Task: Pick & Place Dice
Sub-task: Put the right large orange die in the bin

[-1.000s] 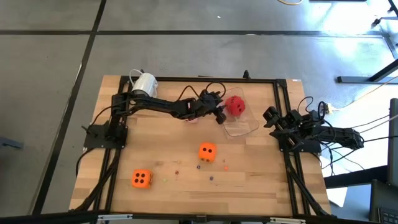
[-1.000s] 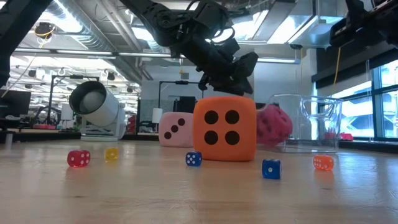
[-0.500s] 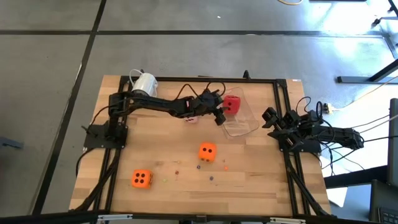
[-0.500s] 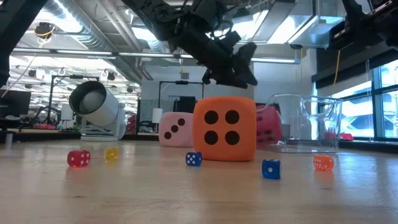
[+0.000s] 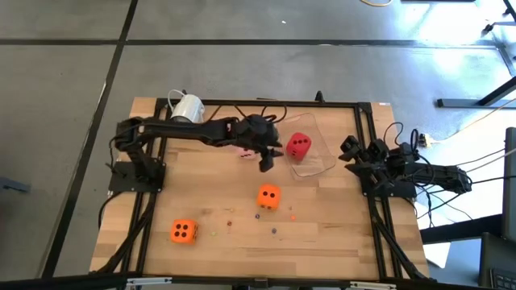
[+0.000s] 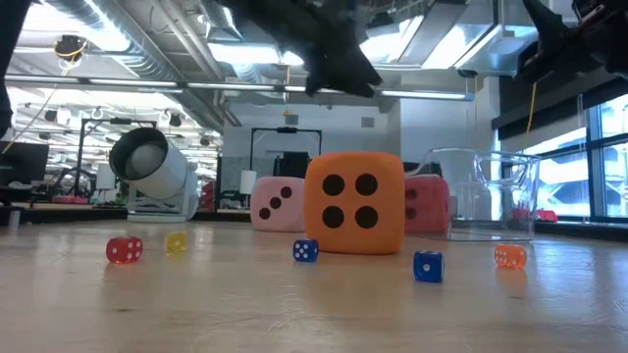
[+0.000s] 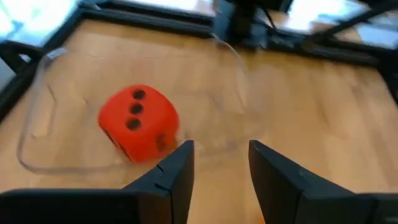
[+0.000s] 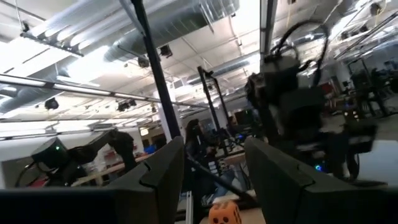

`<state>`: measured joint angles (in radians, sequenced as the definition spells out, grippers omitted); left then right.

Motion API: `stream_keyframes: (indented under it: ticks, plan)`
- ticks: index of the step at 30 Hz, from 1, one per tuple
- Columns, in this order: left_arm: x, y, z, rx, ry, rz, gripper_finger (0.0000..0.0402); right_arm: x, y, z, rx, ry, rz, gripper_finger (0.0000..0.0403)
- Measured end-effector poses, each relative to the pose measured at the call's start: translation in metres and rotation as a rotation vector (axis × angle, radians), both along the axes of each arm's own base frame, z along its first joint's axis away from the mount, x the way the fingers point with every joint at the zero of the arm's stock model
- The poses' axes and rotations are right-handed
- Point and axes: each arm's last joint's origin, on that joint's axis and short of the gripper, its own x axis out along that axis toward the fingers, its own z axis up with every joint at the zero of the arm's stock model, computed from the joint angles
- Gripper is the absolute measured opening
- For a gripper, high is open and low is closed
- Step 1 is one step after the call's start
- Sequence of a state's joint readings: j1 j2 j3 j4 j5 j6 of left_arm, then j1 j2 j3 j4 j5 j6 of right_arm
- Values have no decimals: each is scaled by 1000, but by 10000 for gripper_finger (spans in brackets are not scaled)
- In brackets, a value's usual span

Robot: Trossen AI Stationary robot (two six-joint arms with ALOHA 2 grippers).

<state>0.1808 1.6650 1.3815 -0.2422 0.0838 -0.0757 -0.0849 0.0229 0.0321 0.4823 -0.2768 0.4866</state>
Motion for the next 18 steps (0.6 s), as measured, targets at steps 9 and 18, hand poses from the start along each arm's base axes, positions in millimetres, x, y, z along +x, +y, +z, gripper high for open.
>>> stream_keyframes:
  ticks: [9,18]
  plan:
    - [-29,-44,17,27,129,-79,136,8,3,32,-60,23,16,173]
    - [-40,-77,8,119,281,-133,136,60,15,42,-41,282,107,173]
